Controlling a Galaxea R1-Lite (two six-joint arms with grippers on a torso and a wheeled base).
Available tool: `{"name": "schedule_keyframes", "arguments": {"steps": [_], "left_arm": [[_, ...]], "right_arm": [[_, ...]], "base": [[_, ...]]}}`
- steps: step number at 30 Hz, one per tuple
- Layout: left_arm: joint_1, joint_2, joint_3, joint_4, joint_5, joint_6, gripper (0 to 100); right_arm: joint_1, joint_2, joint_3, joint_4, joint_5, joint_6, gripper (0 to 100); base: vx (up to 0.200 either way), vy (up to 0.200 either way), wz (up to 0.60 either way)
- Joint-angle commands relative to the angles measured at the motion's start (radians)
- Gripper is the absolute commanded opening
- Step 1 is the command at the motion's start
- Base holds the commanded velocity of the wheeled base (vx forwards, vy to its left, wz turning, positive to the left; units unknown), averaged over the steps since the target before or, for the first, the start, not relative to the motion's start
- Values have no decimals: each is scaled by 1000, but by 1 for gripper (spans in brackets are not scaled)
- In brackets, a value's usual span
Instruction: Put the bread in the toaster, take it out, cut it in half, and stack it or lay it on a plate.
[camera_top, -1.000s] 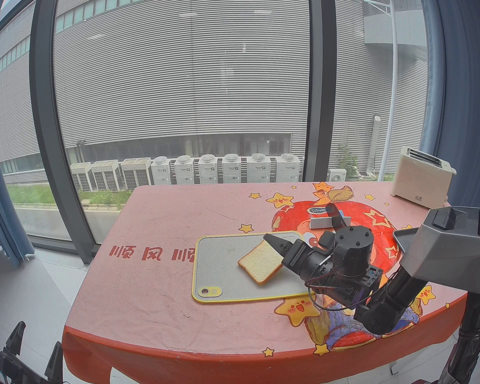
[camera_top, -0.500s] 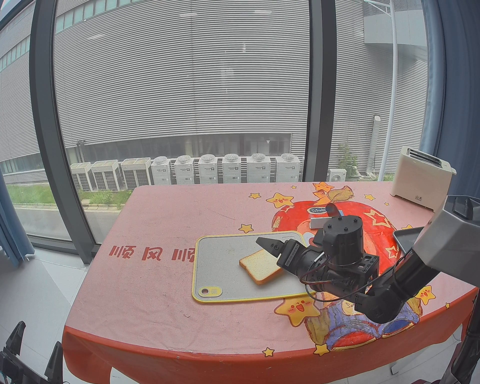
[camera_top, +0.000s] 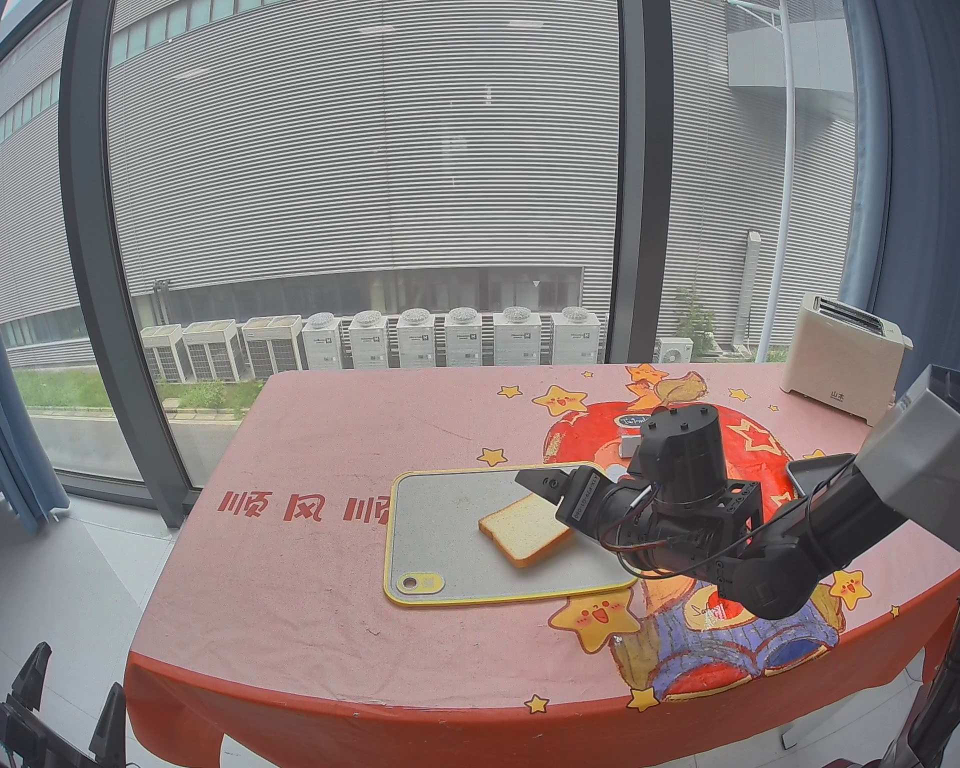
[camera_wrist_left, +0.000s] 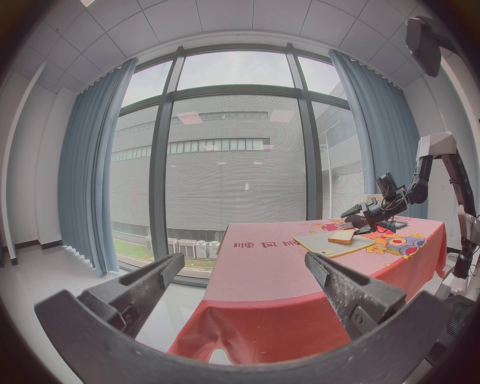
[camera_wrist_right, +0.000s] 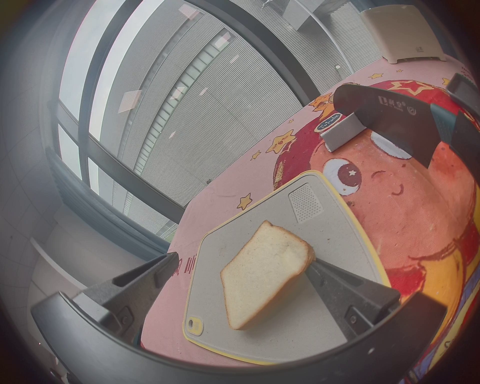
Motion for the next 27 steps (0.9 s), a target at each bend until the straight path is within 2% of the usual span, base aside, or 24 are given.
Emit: {"name": "schedule_keyframes", "arguments": {"steps": [1,10,11,15,27], "left_arm": [[1,-16,18,0,0,0,100],[0,-16,18,0,0,0,100],[0,-16,18,0,0,0,100],[0,-16,18,0,0,0,100],[1,-16,18,0,0,2,100]], "right_arm": [[-7,-33,-13,31,-4,4,100],[-7,-59,0,44,-6,6,100],[-5,-59,16,43,-26,6,100],[-2,-67,36,41,-41,6,100],[-2,-102,57,43,-41,7,100]], "base": [[0,0,0],[0,0,0],[0,0,0],[0,0,0],[0,0,0]]}}
